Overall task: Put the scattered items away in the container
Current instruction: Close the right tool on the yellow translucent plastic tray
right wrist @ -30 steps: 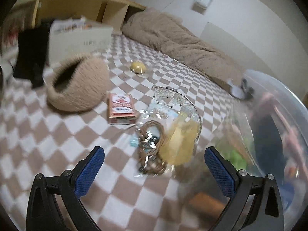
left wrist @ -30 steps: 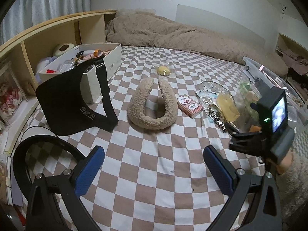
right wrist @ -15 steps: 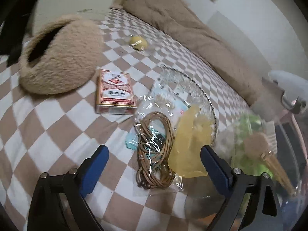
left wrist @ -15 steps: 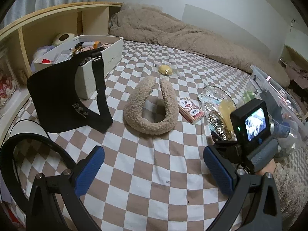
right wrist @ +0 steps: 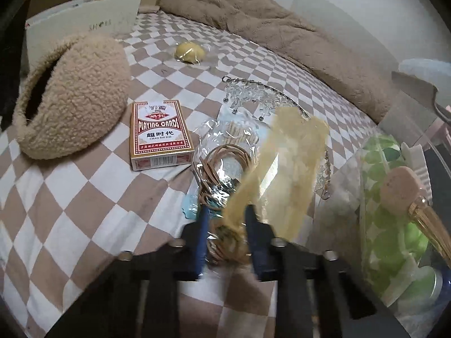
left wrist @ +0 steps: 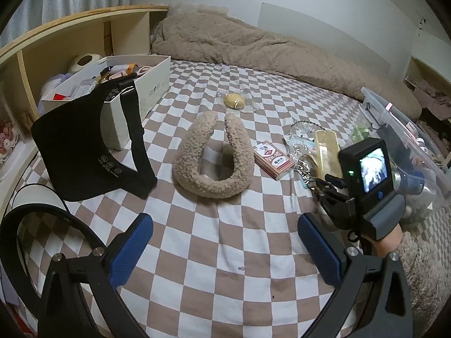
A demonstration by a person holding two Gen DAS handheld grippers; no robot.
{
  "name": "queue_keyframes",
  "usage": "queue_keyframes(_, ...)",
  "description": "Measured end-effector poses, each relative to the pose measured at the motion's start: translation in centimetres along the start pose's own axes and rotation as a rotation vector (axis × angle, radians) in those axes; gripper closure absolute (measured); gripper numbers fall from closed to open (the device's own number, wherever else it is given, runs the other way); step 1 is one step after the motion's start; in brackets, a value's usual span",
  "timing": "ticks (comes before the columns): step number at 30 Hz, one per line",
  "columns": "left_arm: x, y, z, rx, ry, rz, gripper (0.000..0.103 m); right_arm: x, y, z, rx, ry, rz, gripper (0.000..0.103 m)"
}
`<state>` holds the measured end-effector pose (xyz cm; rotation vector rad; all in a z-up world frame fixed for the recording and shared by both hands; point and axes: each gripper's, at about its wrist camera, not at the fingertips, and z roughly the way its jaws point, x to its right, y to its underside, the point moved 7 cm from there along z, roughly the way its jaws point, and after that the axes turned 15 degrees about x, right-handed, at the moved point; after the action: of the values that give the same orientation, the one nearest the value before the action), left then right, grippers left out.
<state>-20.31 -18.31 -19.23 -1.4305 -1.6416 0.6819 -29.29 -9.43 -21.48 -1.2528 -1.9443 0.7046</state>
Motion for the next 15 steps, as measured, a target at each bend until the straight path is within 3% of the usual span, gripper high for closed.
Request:
queue_keyframes(10,2.0,-0.2,0.9,-0.013,0.047,-0.002,0.0,-0.3,1.7,-5.4,0.029,-0.196,0.087,0.09)
queue_keyframes(15,4.5,0.2,3.0,-0.059,0.094,0.008,0.002,-0.2,5.3,-10.0,-0.003,-0.296,0.134,0.09)
